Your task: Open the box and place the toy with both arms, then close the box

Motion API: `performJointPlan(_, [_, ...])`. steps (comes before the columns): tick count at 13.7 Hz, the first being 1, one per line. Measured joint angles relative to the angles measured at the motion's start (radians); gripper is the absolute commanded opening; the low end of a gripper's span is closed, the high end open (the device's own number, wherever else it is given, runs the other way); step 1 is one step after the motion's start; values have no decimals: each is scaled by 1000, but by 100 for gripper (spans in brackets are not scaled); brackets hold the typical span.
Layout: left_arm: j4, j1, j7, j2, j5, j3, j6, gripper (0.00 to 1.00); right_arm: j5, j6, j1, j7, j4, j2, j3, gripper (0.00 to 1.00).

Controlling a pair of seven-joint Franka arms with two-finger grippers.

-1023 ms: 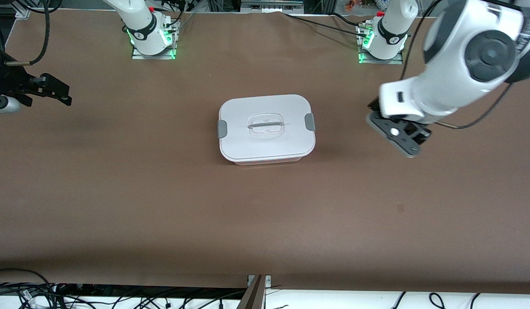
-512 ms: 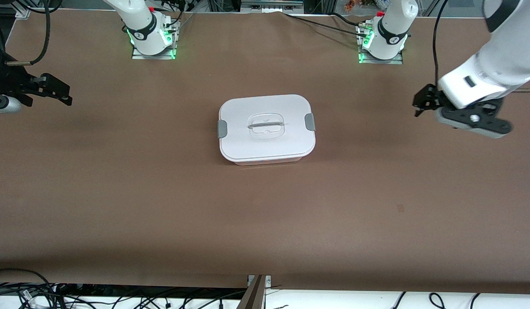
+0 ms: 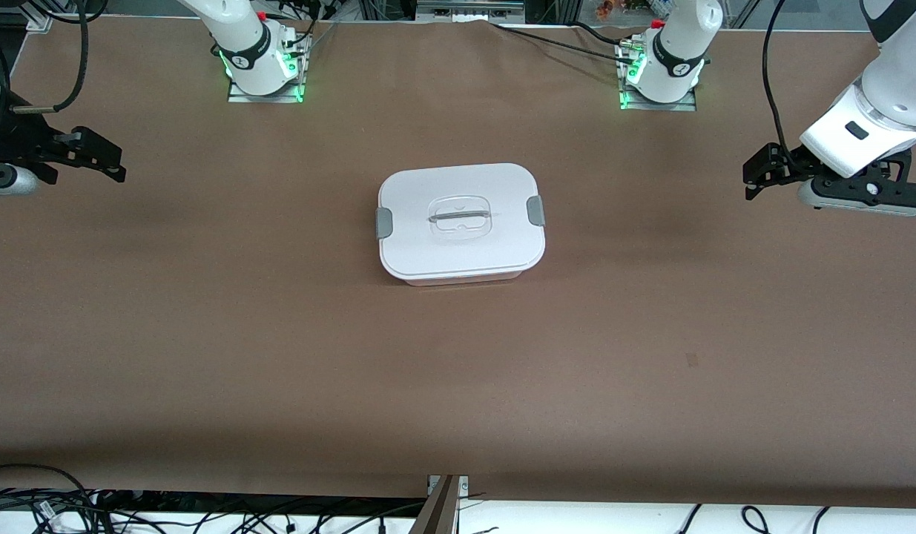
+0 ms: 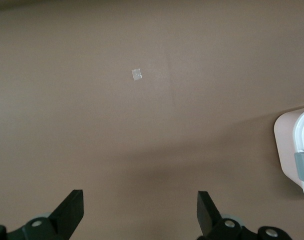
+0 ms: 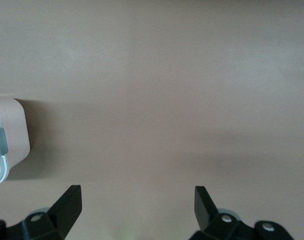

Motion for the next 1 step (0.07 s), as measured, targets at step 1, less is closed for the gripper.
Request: performJointPlan(1, [0,5,-1,0,-2,0,0,100,0,0,0,0,0,0,0,100])
